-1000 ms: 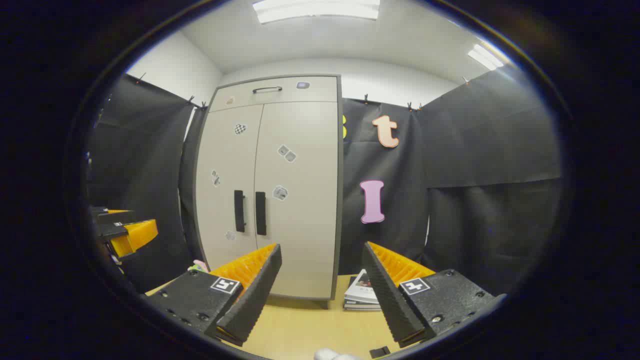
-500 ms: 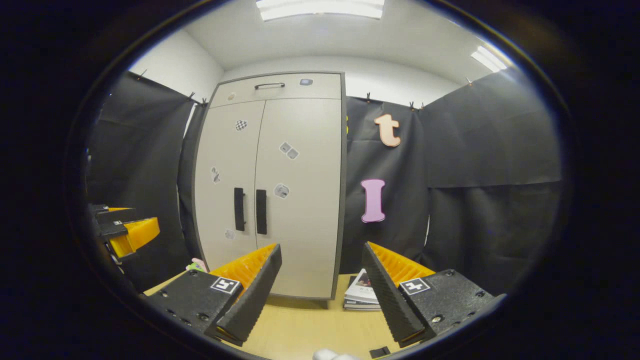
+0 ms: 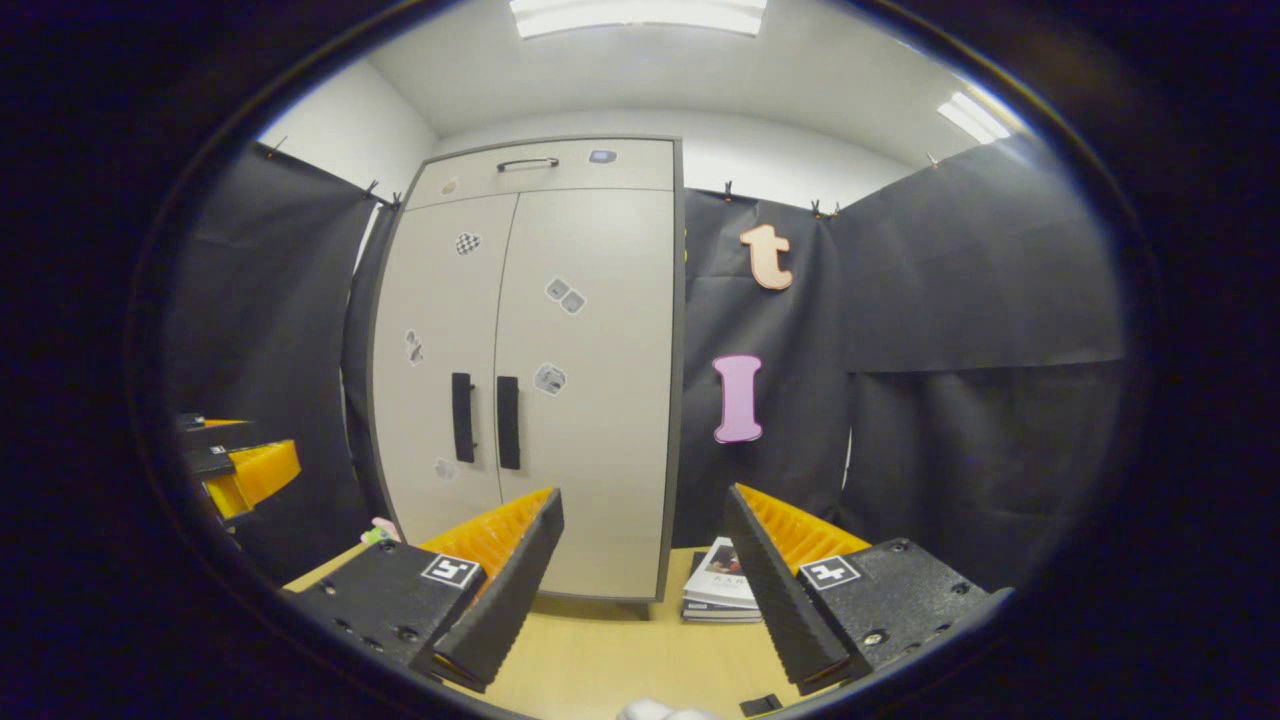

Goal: Open the right door of the double-door shoe cabinet with the right hand, and open the left door with the left hand.

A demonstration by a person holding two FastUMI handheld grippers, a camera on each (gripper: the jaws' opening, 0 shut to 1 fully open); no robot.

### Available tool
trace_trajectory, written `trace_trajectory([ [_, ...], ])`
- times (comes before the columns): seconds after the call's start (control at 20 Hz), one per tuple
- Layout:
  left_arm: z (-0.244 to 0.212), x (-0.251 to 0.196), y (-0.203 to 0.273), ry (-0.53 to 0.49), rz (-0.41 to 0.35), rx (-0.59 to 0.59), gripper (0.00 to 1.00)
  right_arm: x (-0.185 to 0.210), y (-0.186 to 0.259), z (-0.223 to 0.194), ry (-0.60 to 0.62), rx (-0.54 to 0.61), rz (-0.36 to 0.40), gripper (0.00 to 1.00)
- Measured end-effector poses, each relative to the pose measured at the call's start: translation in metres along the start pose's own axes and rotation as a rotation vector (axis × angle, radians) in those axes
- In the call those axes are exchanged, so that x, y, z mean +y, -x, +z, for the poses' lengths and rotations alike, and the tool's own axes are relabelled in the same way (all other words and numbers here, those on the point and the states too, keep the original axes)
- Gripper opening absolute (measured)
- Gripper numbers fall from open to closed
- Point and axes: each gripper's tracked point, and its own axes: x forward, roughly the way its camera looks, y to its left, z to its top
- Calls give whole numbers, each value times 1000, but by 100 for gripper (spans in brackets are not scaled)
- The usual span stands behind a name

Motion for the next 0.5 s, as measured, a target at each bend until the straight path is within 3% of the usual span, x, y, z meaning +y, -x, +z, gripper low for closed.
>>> trace_trajectory([
  [0.2,-2,14,7,-16,37,4,97,29,-38,3,17,4,39,100],
  [0.5,-10,49,25,-28,124,21,97,105,-111,6,2,11,139,100],
])
